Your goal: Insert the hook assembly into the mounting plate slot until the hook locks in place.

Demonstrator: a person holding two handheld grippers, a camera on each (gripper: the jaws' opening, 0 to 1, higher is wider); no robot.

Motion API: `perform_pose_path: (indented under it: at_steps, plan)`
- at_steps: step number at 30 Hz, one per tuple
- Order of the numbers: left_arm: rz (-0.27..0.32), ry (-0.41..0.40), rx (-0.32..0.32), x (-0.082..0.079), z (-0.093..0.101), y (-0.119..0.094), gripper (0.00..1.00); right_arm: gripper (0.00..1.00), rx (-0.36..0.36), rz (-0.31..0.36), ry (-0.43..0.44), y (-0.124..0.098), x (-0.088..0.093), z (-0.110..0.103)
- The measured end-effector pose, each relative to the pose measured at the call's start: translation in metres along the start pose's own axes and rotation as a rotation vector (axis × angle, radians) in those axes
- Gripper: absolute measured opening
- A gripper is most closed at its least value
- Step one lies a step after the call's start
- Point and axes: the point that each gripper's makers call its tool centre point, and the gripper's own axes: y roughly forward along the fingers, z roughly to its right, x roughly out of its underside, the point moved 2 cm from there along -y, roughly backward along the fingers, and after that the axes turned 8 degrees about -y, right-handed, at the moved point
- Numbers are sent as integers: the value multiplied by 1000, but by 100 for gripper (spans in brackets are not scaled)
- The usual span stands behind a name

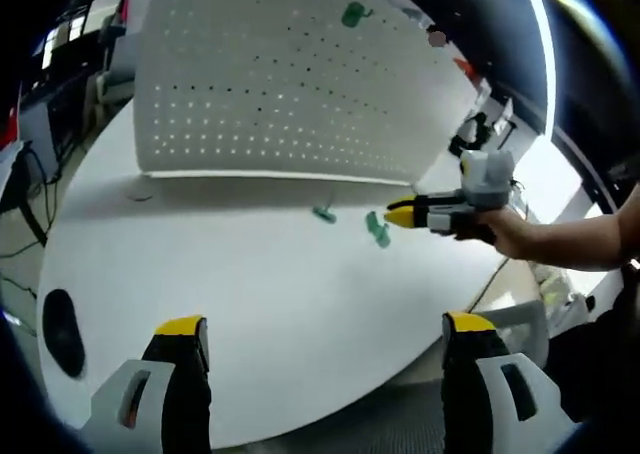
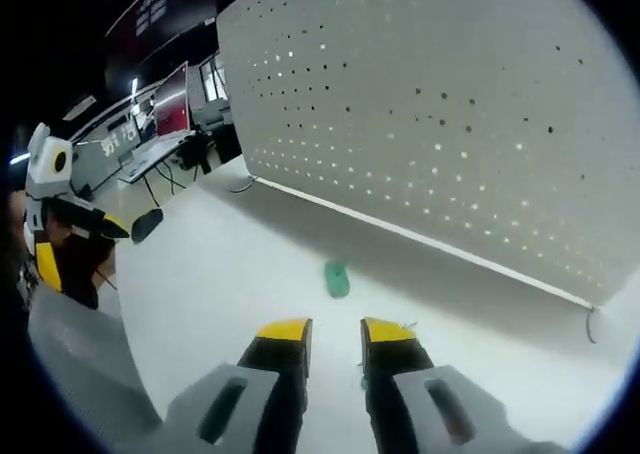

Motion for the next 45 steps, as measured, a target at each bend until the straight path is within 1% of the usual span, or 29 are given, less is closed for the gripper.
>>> perform_pose_path:
  at_steps: [3,6,9,12,17,21,26,31,37,39,42,45]
  plan:
    - [-2,-3,0,0,0,2,98,17,4,-9,18,0,3,5]
    - [-2,-3,3,-1,2,4,98,17,-4,-2,23,6,-4,2]
    - [-5,-1,8,-2,4,6,98,17,-16,2,5,17,-12,0]
    - [-4,-1,11,-2,4,7,98,17,-44,-4,-19,32,-20,-4]
    - [-8,-7,4,0,0,5,98,17,-77,-21,-51,54,-32,-8]
    - [-14,-17,-9,3,-7,3,98,17,-101,-42,-56,70,-37,-9]
    - [-13,-28,-19,2,-12,3,98,17,-125,-67,-65,85,-39,-9]
    - [-12,-33,-21,0,-13,4,98,17,-125,-82,-44,92,-39,-5]
    - [-11,-35,-21,-3,-14,5,98,13,-130,-100,-62,101,-38,-1]
    - [-10,-36,-22,-4,-15,5,98,10,-141,-114,-55,103,-38,-1]
    - [-10,-38,-24,-4,-15,5,98,4,-146,-114,-59,104,-38,0]
    - [-8,-41,-29,-4,-16,5,99,1,-160,-113,-49,104,-40,-2]
